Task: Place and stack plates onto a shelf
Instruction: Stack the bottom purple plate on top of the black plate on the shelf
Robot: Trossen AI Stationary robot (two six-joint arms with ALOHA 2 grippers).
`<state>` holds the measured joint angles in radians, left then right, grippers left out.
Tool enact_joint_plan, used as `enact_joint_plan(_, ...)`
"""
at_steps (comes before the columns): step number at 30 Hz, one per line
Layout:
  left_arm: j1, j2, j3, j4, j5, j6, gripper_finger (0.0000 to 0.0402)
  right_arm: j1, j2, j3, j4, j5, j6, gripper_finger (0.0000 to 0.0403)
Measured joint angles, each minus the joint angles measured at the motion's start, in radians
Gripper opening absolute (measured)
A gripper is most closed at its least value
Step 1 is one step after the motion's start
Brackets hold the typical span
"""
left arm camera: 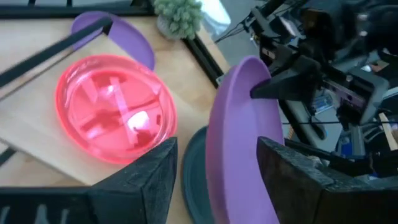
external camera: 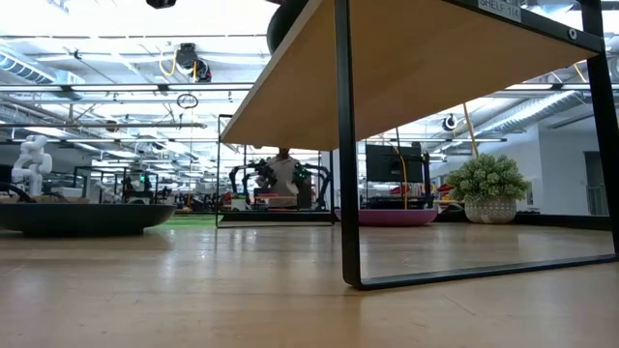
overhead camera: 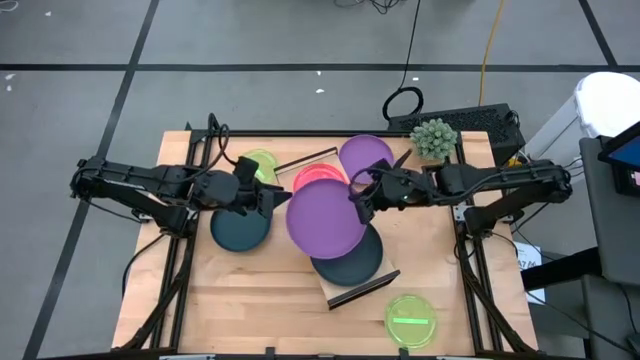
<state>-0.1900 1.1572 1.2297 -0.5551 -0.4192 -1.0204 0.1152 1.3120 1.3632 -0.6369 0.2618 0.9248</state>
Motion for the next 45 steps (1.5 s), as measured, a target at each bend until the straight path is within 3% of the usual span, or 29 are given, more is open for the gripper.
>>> enact_joint_plan(11, 0.014, 0.0, -0.001, 0.06, -0.028, 0.102, 0.0225, -0.027, -0.13, 0.001, -0.158, -0.18, 0.133, 0.0001)
enact_joint_plan(23, 0.02, 0.0, -0.002, 0.024, -0.028, 0.128, 0.0225, -0.031, -0.181, 0.001, -0.235, -0.289, 0.241, 0.0004)
enact_joint_plan(45, 0.02, 0.001, -0.002, -0.057, -0.028, 0.121, 0.0225, -0.031, -0.183, -0.217, 0.036, -0.323, 0.354, 0.0008)
